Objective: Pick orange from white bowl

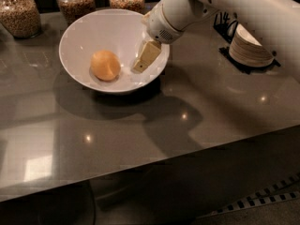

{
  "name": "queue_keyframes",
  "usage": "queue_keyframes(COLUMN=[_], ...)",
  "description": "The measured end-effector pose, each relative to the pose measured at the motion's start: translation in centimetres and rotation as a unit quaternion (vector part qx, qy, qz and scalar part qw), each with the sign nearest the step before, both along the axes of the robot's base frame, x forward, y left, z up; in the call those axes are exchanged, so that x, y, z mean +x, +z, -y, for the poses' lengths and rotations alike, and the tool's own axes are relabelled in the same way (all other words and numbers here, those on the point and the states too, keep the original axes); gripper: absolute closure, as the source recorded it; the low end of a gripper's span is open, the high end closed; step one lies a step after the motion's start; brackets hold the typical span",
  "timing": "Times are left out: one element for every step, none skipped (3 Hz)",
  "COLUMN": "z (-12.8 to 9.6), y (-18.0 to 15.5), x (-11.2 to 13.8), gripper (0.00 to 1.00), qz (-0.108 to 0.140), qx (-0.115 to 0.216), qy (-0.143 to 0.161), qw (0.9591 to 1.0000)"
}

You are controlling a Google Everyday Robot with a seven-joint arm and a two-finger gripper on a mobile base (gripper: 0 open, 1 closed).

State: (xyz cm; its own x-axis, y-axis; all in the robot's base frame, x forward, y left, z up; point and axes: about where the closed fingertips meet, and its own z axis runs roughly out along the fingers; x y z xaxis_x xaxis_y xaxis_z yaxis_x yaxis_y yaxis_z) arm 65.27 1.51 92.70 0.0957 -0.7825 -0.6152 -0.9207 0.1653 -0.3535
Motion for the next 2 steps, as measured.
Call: queue_keyframes(z=[-2.0,-3.8], y=[-1.1,-1.8], x=[0.6,0.6], gripper=[0.26,0.36], qz=[-0.011,-0.023], qx=[0.016,0.025], qy=[0.017,0.036], qw=[0.9997,0.9988])
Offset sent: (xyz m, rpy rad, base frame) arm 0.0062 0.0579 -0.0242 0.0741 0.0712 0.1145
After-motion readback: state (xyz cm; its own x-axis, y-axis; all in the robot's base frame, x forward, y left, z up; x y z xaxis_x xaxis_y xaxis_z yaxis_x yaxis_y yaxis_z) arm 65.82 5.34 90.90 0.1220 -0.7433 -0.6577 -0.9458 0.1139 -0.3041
